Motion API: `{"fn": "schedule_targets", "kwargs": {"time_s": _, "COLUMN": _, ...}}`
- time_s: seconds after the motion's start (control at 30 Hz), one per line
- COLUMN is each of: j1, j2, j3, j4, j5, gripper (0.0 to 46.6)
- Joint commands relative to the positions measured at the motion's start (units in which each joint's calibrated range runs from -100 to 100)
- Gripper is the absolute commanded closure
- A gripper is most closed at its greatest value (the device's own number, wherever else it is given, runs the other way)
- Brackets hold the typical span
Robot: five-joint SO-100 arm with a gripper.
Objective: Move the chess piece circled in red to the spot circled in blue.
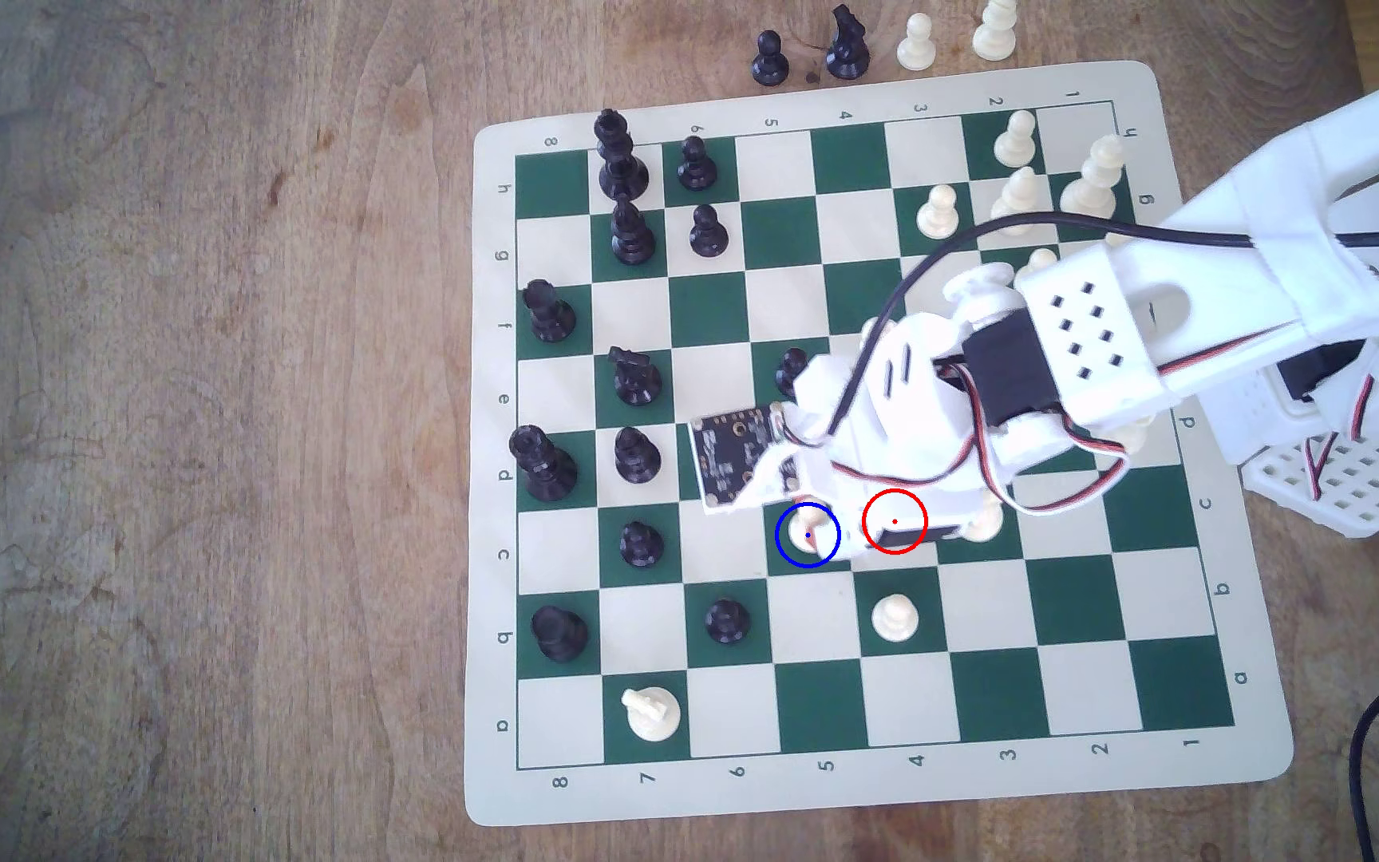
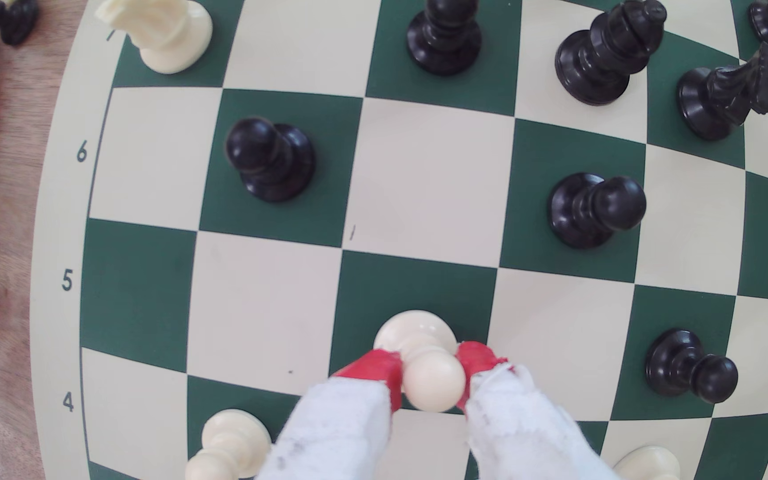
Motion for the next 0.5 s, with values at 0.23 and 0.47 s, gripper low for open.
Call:
{"fn": "schedule_targets", "kwargs": {"time_s": 0.23, "j1": 0.6, "j2": 1.9, "j3": -5.5, "j4": -2.2, "j5": 0.6, "gripper": 46.4}}
{"fn": "schedule_targets", "kwargs": {"time_s": 0.47, "j1": 0.1, "j2": 2.8, "j3": -5.3, "j4": -2.2, "j5": 0.6, "gripper": 46.0}}
